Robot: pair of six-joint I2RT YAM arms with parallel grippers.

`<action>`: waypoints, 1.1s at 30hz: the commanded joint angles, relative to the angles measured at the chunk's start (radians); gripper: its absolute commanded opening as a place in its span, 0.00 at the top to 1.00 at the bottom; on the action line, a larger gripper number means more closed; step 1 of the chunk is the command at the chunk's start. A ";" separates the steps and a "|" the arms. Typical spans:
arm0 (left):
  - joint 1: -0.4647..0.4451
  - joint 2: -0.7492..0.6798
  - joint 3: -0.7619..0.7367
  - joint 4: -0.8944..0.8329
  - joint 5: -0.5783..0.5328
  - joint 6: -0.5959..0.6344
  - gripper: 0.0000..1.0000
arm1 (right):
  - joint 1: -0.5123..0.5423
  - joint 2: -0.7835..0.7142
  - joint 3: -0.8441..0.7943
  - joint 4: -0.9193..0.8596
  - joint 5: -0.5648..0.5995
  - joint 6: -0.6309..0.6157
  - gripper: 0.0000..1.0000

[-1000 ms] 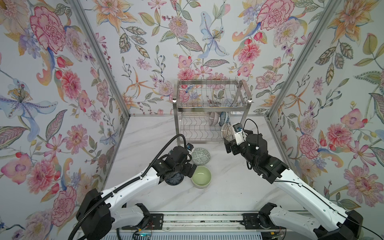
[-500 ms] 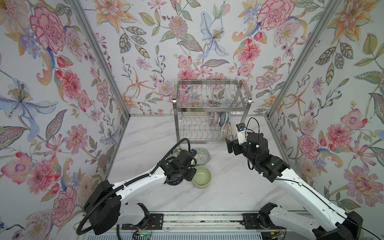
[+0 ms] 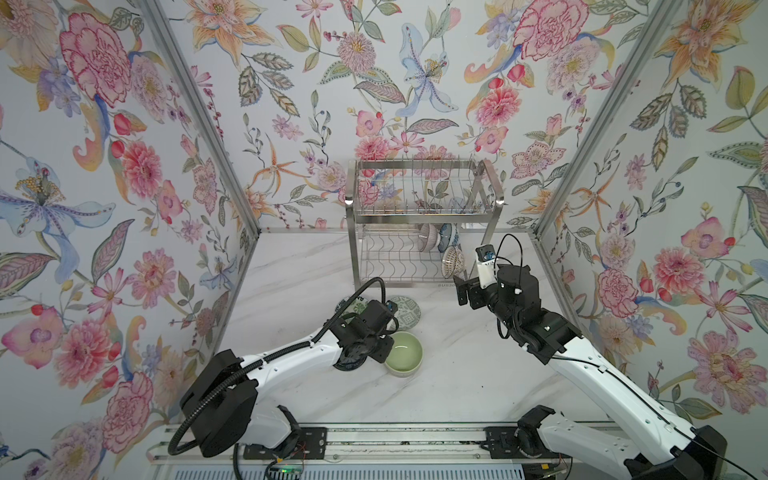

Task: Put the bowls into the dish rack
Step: 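Lower the left gripper onto the pale green bowl rim and close it, then lift the pale green bowl toward the right gripper while the right gripper reaches it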

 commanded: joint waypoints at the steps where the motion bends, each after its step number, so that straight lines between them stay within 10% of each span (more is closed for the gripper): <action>1: -0.013 0.013 0.033 -0.001 0.008 -0.014 0.70 | -0.008 -0.017 -0.021 -0.005 -0.016 0.019 0.01; 10: -0.013 0.013 0.057 -0.022 -0.009 -0.009 1.00 | -0.024 -0.022 -0.033 0.001 -0.028 0.026 0.01; 33: -0.013 -0.178 0.126 0.103 -0.137 0.024 1.00 | -0.037 -0.057 -0.007 -0.034 -0.091 0.046 0.01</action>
